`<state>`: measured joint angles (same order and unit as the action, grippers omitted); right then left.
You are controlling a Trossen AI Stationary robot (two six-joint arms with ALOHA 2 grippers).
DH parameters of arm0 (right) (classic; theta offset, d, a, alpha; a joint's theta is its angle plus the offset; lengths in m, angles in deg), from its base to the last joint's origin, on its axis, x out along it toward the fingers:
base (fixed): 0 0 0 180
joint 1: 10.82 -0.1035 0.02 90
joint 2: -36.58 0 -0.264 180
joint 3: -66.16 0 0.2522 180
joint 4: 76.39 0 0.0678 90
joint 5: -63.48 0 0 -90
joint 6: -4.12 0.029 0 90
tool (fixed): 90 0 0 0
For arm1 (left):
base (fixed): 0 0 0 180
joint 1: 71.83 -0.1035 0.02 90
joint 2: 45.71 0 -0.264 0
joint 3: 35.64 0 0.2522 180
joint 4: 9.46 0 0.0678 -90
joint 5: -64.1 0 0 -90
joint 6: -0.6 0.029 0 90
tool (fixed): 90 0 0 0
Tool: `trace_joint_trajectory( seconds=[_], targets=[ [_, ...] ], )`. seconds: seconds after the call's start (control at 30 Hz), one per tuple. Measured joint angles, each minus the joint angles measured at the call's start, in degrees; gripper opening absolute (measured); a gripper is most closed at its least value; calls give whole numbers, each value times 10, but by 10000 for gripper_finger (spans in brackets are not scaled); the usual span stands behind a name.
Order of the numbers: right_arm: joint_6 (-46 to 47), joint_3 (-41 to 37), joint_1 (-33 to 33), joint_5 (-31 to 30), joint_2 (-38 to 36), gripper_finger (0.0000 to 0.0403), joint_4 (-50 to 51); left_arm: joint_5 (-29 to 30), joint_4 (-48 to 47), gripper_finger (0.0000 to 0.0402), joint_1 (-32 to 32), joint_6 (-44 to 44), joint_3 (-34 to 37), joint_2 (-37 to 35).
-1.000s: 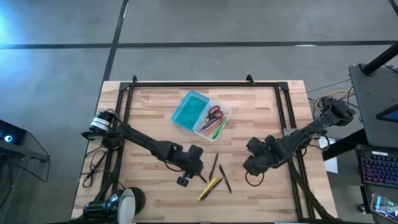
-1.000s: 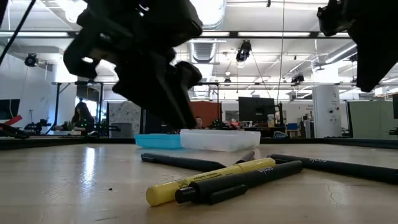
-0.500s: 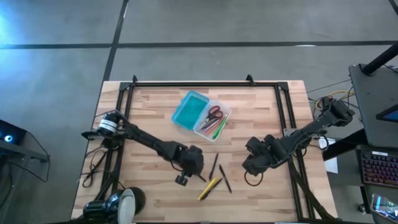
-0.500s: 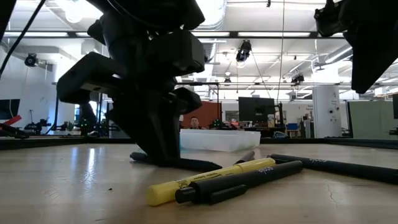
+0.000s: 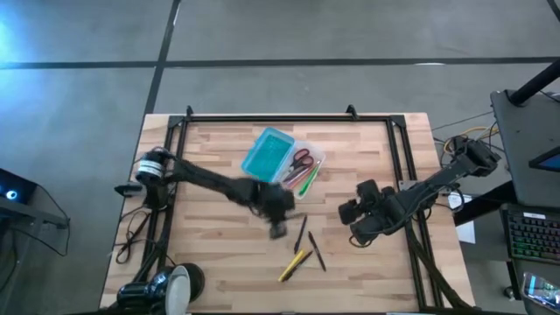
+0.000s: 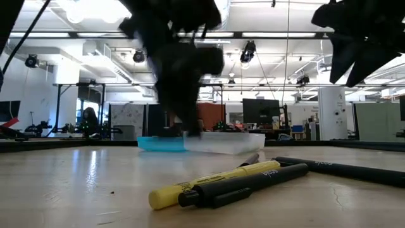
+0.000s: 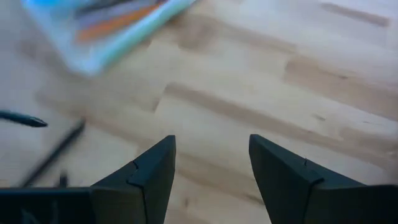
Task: Pick & place school supplies into a supply box
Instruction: Put the black pen into the blue supply box
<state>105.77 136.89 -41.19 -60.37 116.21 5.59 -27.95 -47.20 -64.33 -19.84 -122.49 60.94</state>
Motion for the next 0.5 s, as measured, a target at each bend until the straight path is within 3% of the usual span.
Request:
trace_joint_trajectory(
  seconds=[0.23,0.5],
  targets=[
    [67,-2,5,-26,-4,194,35,76,25,10,-102,-76,-73,-36],
    [96,-2,6,-19,-3,194,31,43,55,12,-227,-140,-66,5]
  ],
)
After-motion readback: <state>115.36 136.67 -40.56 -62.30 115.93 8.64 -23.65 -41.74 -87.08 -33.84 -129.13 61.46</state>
